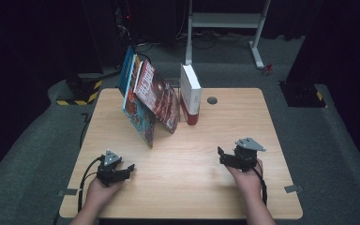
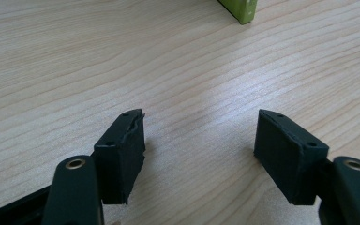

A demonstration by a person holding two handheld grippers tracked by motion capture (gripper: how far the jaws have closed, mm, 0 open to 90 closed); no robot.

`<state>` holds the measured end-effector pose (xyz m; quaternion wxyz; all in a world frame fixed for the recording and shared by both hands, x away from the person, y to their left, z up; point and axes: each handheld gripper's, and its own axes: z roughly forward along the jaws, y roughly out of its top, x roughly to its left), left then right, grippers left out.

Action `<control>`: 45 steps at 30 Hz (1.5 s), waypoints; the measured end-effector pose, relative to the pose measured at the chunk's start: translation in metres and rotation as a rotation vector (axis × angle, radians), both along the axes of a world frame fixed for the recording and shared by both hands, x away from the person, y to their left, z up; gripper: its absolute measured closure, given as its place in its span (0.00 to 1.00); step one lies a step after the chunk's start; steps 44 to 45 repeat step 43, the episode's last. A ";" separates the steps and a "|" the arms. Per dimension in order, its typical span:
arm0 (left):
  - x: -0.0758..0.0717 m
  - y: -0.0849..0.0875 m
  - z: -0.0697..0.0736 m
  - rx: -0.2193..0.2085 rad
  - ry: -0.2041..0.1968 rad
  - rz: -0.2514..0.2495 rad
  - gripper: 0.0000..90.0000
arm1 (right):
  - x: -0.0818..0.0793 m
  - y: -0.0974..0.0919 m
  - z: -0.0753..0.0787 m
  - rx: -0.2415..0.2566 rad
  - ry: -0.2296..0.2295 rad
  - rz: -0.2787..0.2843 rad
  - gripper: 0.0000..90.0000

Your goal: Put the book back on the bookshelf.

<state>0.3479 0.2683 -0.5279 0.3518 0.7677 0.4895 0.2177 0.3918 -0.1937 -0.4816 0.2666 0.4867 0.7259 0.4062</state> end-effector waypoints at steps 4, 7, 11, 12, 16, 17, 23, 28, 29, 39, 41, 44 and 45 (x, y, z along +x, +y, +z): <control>0.000 0.000 0.000 0.010 -0.004 -0.007 0.37 | -0.010 -0.008 -0.010 -0.022 0.042 -0.005 0.10; 0.000 0.000 0.000 0.005 -0.002 -0.007 0.36 | -0.018 -0.015 -0.017 -0.029 0.064 -0.008 0.10; 0.000 0.000 0.000 0.009 0.000 -0.011 0.36 | -0.026 -0.023 -0.029 -0.044 0.121 0.000 0.10; 0.000 0.000 0.000 0.011 -0.001 -0.011 0.35 | -0.028 -0.025 -0.032 -0.051 0.133 -0.003 0.10; 0.000 -0.001 0.000 0.014 -0.006 -0.010 0.35 | -0.033 -0.032 -0.040 -0.064 0.167 0.001 0.10; 0.000 -0.001 0.000 0.013 -0.006 -0.010 0.35 | -0.033 -0.033 -0.041 -0.058 0.180 -0.002 0.10; -0.001 -0.001 -0.001 0.011 -0.003 -0.008 0.33 | -0.033 -0.032 -0.043 -0.114 0.219 -0.001 0.10; -0.001 -0.001 -0.001 0.011 -0.003 -0.008 0.33 | -0.029 -0.023 -0.043 -0.113 0.218 -0.006 0.09; -0.001 -0.002 -0.001 0.011 -0.003 -0.007 0.33 | -0.029 -0.023 -0.043 -0.112 0.219 -0.007 0.09; 0.000 -0.002 -0.001 0.013 -0.007 -0.007 0.33 | -0.028 -0.024 -0.043 -0.112 0.221 0.002 0.08; 0.000 -0.002 -0.001 0.013 -0.007 -0.007 0.33 | -0.028 -0.024 -0.043 -0.112 0.221 0.001 0.08; 0.000 -0.002 -0.001 0.013 -0.007 -0.008 0.33 | -0.028 -0.024 -0.043 -0.112 0.221 0.002 0.08; 0.000 -0.002 -0.001 0.013 -0.007 -0.008 0.33 | -0.028 -0.024 -0.043 -0.112 0.221 0.002 0.08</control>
